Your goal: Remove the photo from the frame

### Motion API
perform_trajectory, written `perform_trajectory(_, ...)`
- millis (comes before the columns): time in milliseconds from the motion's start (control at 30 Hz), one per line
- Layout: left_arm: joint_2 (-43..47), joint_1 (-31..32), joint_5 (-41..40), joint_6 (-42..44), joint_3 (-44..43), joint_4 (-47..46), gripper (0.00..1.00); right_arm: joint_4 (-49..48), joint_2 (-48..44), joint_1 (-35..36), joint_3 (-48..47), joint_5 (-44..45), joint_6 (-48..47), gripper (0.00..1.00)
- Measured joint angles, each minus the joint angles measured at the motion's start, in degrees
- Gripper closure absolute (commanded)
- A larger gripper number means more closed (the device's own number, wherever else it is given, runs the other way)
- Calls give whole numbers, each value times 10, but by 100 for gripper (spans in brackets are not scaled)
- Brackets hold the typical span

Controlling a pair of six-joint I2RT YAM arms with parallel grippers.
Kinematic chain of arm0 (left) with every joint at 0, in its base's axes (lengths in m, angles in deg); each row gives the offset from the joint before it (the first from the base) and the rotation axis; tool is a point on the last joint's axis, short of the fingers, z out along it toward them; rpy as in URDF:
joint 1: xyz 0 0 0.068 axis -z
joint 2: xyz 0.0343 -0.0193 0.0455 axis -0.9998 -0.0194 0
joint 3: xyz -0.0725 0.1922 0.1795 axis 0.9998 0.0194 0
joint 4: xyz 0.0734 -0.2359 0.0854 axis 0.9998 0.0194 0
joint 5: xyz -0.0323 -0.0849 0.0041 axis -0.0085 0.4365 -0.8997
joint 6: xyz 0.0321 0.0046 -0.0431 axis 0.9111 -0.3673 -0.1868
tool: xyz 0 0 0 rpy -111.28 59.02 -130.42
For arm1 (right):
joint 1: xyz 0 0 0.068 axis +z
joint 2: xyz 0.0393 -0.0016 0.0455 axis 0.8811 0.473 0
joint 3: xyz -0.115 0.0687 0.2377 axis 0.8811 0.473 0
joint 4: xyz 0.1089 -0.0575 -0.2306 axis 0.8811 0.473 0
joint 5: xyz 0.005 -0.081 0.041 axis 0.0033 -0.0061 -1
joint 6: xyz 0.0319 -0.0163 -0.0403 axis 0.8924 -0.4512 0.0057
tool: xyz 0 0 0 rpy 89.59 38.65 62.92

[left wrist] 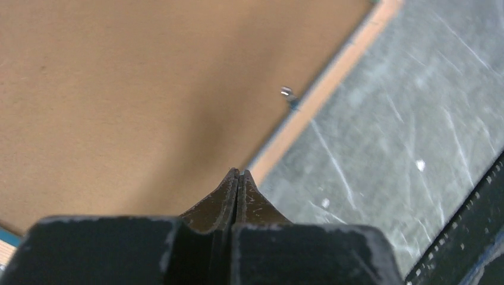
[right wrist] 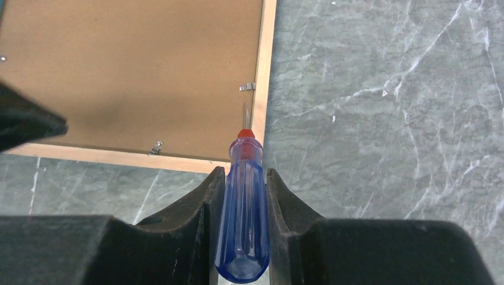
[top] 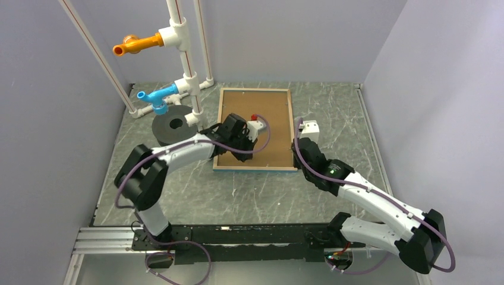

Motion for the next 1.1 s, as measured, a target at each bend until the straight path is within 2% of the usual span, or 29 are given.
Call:
perform_trajectory(200,-93,-42,27,-45,-52,10,100,-5,-29,0,13,-5,0,100)
perform_trajectory(433,-110,-23,39,-67,-46,15,100,-9,-31,0,16,-5,-4,100)
perform_trajectory(667,-115,10,7,-64,-48,19,100,-20,-31,0,29,-4,-6,100)
perform_trajectory(1100,-127,16,-6,-64,-73,47,100,-59,0,1,52,1,-8,100)
